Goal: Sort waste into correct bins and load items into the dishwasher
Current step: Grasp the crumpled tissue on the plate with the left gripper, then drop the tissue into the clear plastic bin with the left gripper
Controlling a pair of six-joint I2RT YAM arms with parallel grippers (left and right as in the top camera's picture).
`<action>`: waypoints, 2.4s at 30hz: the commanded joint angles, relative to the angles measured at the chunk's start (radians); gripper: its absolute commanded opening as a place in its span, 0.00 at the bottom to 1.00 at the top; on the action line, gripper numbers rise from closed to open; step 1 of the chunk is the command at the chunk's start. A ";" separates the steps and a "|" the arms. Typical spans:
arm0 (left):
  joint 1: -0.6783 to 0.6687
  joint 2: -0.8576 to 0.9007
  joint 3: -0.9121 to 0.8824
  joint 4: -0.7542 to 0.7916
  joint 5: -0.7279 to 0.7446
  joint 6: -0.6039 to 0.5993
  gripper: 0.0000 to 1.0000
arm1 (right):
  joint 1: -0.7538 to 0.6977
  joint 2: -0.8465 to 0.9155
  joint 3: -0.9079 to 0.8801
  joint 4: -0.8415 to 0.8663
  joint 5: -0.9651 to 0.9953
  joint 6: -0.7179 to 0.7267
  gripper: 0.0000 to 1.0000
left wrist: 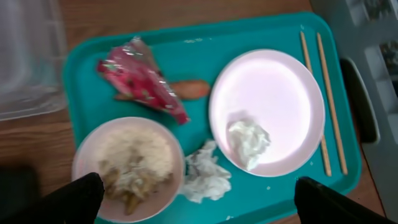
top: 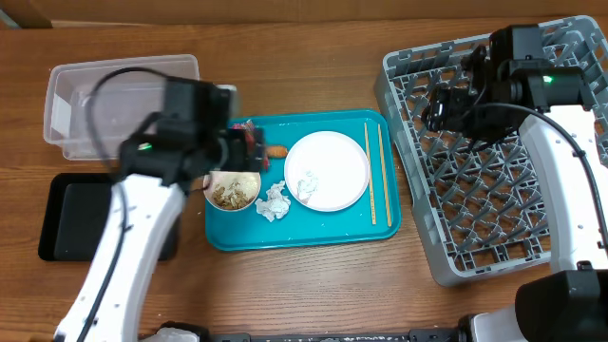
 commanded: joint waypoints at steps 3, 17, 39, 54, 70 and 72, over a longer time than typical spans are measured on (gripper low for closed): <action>-0.159 0.155 0.008 0.045 -0.063 -0.001 1.00 | -0.008 -0.004 0.001 -0.013 0.003 0.002 0.86; -0.315 0.470 0.008 0.211 -0.081 0.070 0.80 | -0.008 -0.004 0.001 -0.009 0.003 0.002 0.87; -0.286 0.489 0.162 0.025 -0.231 0.074 0.04 | -0.008 -0.004 0.001 -0.009 0.003 0.002 0.86; 0.159 0.419 0.315 0.045 -0.292 -0.048 0.06 | -0.008 -0.004 0.001 -0.008 0.003 0.001 0.86; 0.314 0.411 0.312 0.117 -0.165 -0.078 0.77 | -0.008 -0.004 0.001 -0.008 0.003 0.001 0.86; 0.295 0.411 0.312 0.066 -0.056 -0.084 0.73 | -0.008 -0.004 0.001 -0.008 0.003 0.002 0.86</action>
